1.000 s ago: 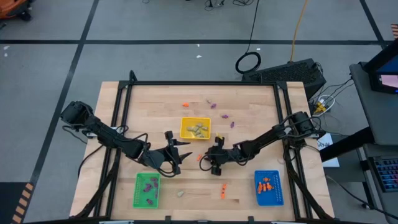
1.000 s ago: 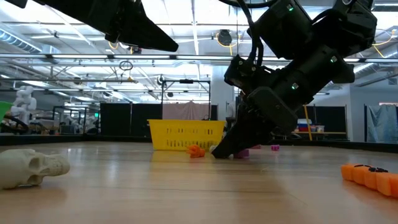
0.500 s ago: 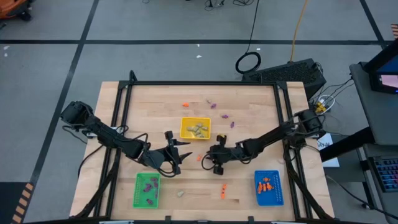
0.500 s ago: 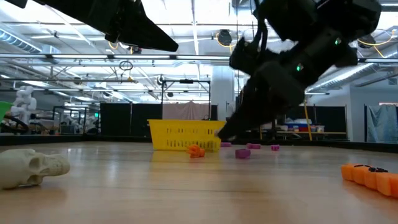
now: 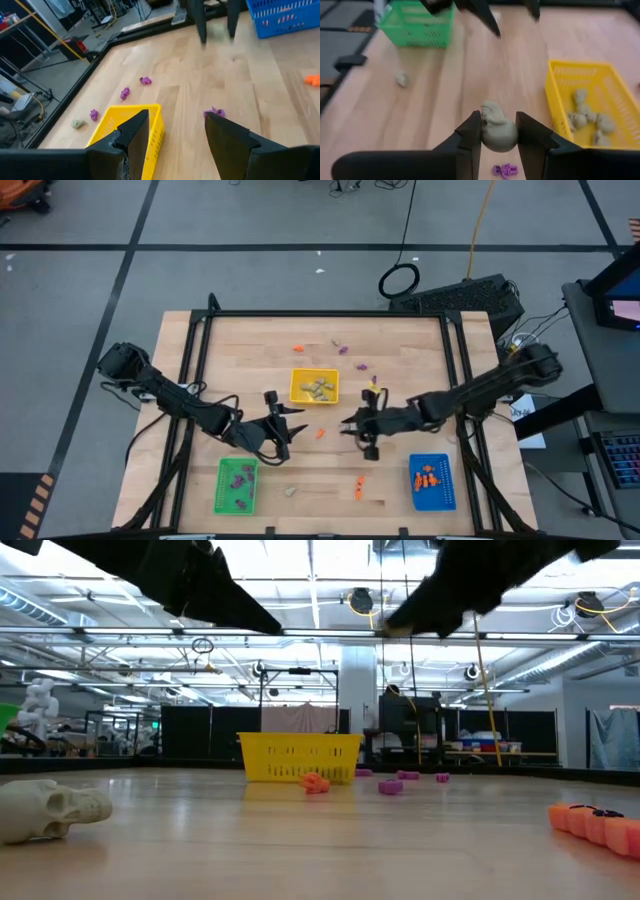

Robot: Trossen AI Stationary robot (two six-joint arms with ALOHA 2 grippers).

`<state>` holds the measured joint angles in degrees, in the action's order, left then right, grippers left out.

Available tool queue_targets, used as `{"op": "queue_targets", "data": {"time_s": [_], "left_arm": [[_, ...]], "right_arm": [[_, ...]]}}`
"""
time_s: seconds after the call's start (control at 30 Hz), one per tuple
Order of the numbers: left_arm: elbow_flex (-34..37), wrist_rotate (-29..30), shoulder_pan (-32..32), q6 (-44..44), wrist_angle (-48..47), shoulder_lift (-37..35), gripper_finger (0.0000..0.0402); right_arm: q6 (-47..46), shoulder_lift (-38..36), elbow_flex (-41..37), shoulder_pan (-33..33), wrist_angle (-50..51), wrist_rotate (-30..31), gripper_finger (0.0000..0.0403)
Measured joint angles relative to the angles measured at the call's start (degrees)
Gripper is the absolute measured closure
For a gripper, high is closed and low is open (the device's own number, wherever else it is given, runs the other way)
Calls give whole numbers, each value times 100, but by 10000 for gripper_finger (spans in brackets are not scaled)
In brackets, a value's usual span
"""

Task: Sort Halloween decoration
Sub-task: Put the white skull toy in the yellow basket

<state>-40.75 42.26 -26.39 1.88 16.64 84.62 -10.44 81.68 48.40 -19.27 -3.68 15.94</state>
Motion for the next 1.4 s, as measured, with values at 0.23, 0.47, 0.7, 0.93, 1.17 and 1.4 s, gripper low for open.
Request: {"op": "queue_targets", "data": {"time_s": [0.23, 0.47, 0.7, 0.93, 1.17, 1.4], "left_arm": [[0, 0, 0, -8, -28, 0, 210], [-1, 0, 0, -5, -28, 0, 210], [0, 0, 0, -4, -17, 0, 210], [-1, 0, 0, -3, 0, 0, 210], [0, 0, 0, 1, -4, 0, 210], [0, 0, 0, 1, -4, 0, 210]], "right_arm": [[121, -741, -689, -171, -787, 33, 321], [232, -408, -1862, -223, -4260, 43, 321], [813, 210, -2041, -216, -5903, 480, 321], [962, 355, -2041, -212, -6022, 507, 321], [629, 348, -2039, -212, -6111, 503, 321], [-486, 351, -2039, -210, -6105, 495, 321]]}}
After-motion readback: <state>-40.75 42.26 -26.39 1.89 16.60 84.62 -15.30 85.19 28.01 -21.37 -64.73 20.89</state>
